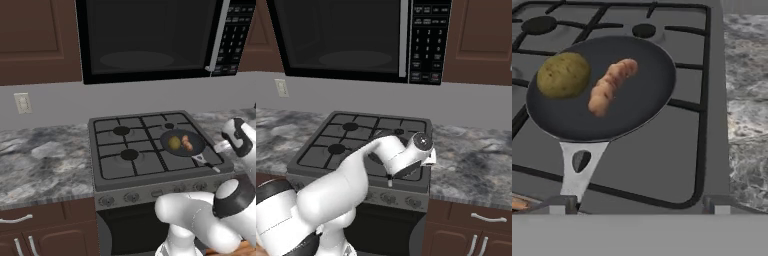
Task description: Put the potato and potato in the pan. Then turn on the front right burner and set the heat to medium.
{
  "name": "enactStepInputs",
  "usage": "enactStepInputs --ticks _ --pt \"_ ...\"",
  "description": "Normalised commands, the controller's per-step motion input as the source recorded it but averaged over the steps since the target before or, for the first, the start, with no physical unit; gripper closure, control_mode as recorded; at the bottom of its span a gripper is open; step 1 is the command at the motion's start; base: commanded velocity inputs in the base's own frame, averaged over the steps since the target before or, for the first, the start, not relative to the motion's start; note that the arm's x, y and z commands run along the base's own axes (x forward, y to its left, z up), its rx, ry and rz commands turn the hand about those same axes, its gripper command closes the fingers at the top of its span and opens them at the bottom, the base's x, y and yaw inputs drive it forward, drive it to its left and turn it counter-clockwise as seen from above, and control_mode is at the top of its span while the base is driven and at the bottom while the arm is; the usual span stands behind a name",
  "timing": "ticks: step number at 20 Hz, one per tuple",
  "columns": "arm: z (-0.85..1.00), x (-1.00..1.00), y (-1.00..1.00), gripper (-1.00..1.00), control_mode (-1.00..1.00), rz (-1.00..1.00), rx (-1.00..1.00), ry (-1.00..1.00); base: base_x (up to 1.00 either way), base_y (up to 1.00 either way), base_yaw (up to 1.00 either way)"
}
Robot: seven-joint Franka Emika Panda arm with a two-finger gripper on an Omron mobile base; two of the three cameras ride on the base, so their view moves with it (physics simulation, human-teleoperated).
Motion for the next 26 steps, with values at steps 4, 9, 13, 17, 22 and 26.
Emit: enactStepInputs --ticks 4,9,13,17,22,26 --pt "-0.23 -0.17 -0.36 -1.0 -1.0 0.0 0.09 -0.45 0.0 0.0 0.0" --pt "-0.45 -0.15 -0.03 -1.0 -1.0 0.01 0.05 -0.49 0.0 0.0 0.0" --pt "-0.49 -0.1 0.0 -1.0 -1.0 0.0 0.0 -0.45 0.0 0.0 0.0" --pt "-0.26 -0.17 0.0 -1.0 -1.0 0.01 0.0 -0.43 0.0 0.0 0.0" --pt "0.0 -0.5 0.0 -1.0 -1.0 0.0 0.0 -0.3 0.0 0.0 0.0" --pt "0.05 -0.61 0.0 -1.0 -1.0 0.0 0.02 -0.11 0.0 0.0 0.0"
